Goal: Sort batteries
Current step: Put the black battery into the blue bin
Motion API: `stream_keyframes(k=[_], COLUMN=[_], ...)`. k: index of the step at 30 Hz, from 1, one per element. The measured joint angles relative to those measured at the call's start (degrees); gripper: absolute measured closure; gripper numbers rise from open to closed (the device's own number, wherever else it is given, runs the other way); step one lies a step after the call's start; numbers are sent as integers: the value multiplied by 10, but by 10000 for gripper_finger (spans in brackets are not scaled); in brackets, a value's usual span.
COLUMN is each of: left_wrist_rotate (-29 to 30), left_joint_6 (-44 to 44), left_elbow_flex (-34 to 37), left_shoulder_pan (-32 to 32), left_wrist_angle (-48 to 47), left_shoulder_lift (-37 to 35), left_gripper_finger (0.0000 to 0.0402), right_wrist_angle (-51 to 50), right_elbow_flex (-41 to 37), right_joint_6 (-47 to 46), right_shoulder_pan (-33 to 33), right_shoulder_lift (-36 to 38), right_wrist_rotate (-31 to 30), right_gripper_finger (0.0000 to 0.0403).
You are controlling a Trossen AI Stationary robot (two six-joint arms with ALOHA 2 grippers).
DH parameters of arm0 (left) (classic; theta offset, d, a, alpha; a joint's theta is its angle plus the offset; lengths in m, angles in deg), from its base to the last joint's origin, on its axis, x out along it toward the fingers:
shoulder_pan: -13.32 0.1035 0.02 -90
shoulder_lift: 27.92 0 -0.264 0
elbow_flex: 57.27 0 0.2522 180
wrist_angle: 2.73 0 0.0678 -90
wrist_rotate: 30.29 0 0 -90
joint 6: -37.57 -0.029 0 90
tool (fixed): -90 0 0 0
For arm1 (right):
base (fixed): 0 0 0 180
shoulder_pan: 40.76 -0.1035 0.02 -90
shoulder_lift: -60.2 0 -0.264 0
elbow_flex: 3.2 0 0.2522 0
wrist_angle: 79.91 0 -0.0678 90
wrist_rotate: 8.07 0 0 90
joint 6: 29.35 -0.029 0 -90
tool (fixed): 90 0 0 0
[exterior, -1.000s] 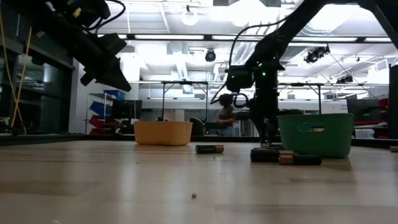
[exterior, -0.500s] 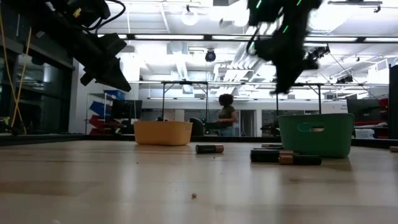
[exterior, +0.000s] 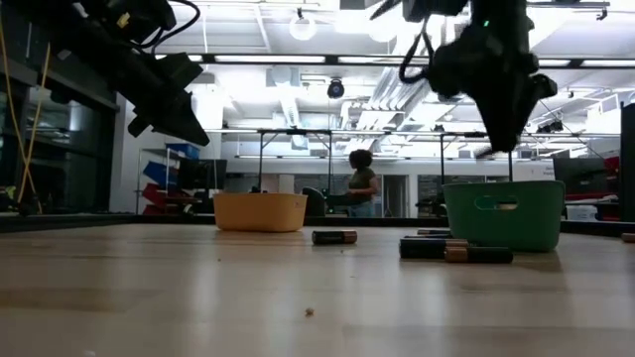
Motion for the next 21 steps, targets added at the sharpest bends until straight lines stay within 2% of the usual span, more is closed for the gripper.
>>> stream_keyframes(k=[6,10,13,18,21], left_wrist_rotate=[-1,-1,-1,0,0], left_joint_6=[0,0,0,0,0], left_elbow_flex=[0,0,0,0,0], left_shoulder_pan=[0,0,0,0,0], left_wrist_angle=[0,0,0,0,0], left_shoulder_lift=[0,0,0,0,0], left_gripper_finger=[402,402,401,401,402], right_wrist_angle=[-71,-155,-191,-134,-108], right_elbow_flex=[0,0,-32,-157,-216], right_joint_6=[17,10,-14,-36,-11], right_shoulder_pan=[4,-3,-7,16,45], right_shoulder_lift=[-5,16,55,126,133], right_wrist_rotate=[3,-32,-52,28,59], right_gripper_finger=[243,227,226,229,229])
